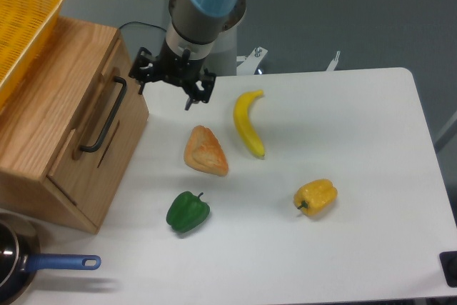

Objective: Slide open the top drawer

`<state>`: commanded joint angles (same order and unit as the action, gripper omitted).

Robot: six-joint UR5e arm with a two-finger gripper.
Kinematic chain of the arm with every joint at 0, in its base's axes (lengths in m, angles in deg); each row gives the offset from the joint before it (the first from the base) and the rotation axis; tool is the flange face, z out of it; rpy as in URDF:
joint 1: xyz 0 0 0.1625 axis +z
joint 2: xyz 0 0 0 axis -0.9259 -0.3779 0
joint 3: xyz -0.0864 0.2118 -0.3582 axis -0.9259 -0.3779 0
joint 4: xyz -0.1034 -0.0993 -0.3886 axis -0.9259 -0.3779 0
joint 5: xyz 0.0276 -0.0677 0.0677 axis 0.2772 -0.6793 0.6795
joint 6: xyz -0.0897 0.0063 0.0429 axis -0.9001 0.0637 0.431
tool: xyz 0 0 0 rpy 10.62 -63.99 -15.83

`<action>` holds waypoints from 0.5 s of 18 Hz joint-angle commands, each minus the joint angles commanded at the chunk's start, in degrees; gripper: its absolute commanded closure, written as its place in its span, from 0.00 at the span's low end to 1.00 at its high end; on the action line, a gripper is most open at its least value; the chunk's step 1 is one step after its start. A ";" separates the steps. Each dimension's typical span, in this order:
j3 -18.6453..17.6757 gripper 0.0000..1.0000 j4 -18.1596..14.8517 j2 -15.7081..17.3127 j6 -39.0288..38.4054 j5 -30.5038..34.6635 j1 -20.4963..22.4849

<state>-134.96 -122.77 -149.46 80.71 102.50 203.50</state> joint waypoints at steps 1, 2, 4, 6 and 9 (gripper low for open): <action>0.17 0.00 0.09 -0.44 -0.44 -0.17 -0.09; 0.52 0.00 0.09 -0.88 -0.96 -0.18 -0.35; 1.58 0.00 0.52 -2.45 -2.89 -0.18 -1.58; 2.55 0.00 1.84 -4.30 -5.09 -0.26 -3.07; 3.60 0.00 2.20 -6.06 -6.50 -1.67 -4.39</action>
<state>-131.36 -120.57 -155.52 74.20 100.84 199.11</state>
